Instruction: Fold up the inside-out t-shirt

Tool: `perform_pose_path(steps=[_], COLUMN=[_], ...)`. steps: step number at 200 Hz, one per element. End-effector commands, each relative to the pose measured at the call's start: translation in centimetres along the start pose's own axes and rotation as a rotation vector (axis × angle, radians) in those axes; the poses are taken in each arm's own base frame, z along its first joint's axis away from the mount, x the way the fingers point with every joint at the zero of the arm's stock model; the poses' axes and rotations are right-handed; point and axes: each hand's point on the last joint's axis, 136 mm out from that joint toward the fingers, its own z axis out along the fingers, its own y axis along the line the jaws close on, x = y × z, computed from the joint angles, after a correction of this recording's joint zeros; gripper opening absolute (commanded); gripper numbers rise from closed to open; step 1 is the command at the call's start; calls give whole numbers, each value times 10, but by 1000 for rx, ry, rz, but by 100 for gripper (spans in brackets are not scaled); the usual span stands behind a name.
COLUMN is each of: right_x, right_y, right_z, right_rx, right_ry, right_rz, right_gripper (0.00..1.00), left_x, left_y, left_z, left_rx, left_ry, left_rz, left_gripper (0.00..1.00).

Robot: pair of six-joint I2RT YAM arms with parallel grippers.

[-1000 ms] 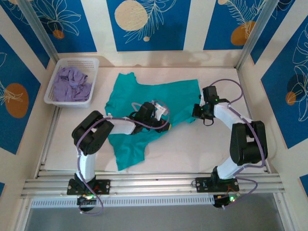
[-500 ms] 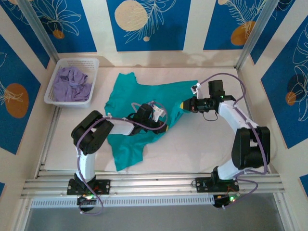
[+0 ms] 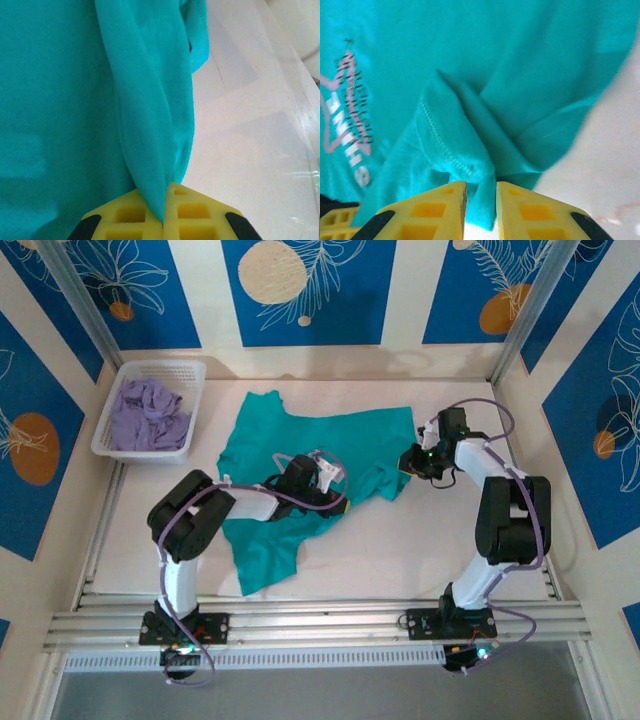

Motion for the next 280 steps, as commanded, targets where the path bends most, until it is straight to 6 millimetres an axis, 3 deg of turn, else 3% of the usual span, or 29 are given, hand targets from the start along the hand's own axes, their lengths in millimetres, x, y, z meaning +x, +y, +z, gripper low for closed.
perform_pose_path(steps=[1, 35, 62, 131, 193, 237, 280], right_x=[1, 22, 30, 18, 4, -2, -17], right_y=[-8, 18, 23, 20, 13, 7, -3], right_z=[-24, -26, -15, 35, 58, 66, 55], right_rx=[163, 242, 319, 398, 497, 550, 646], right_ry=[-71, -105, -101, -21, 12, 27, 2], right_rz=[-51, -213, -305, -397, -438, -467, -502], right_gripper=[27, 34, 35, 35, 33, 28, 11], left_x=[-13, -12, -12, -12, -10, -8, -7], left_y=[-8, -7, -6, -8, -8, -7, -6], left_z=[-8, -7, -5, -4, -5, -3, -2], left_rx=[17, 19, 24, 38, 38, 40, 41], left_ry=[-32, -29, -30, -32, -27, -21, -18], left_rz=[20, 17, 13, 0, -2, -2, -4], left_gripper=[0, 0, 0, 0, 0, 0, 0])
